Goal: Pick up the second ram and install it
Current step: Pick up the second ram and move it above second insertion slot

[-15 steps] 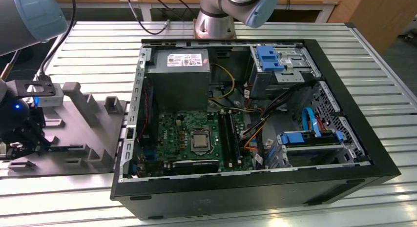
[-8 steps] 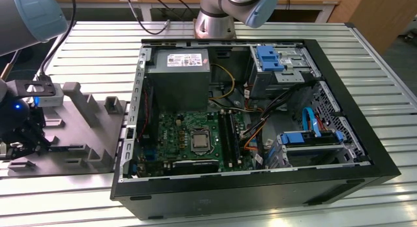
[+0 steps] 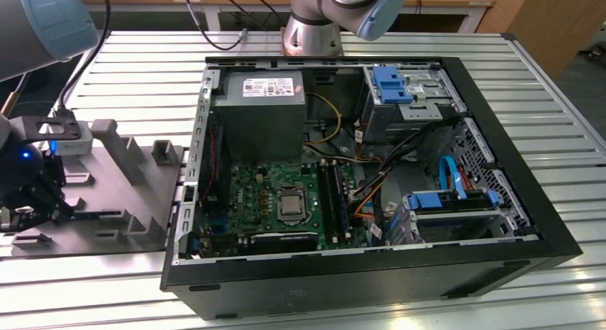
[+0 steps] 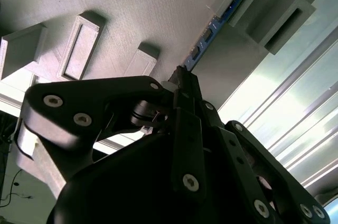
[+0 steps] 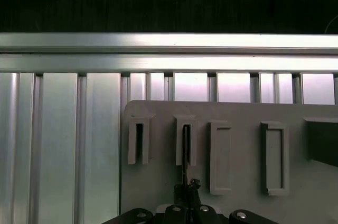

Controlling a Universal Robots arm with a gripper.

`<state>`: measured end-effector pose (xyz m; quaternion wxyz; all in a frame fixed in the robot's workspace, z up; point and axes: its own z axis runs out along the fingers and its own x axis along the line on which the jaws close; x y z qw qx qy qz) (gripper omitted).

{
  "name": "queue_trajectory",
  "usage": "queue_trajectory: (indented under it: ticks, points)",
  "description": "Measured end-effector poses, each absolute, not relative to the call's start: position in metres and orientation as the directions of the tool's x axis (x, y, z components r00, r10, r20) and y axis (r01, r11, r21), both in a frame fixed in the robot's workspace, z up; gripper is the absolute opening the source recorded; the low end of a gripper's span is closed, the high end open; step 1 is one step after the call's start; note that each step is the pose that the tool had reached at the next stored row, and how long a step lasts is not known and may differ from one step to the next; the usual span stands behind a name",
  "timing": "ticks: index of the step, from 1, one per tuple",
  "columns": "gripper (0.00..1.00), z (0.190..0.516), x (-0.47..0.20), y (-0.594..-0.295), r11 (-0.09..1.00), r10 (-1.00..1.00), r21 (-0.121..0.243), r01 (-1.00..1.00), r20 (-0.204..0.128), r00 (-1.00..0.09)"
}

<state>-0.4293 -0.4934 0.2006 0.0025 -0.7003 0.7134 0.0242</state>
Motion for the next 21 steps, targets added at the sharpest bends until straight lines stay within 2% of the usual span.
queue_trajectory:
  ticks: [21]
  points:
    - [0.11, 0.2006, -0.4289, -0.4934, 0.036, -0.999, 0.031, -0.999, -0.037, -0.037]
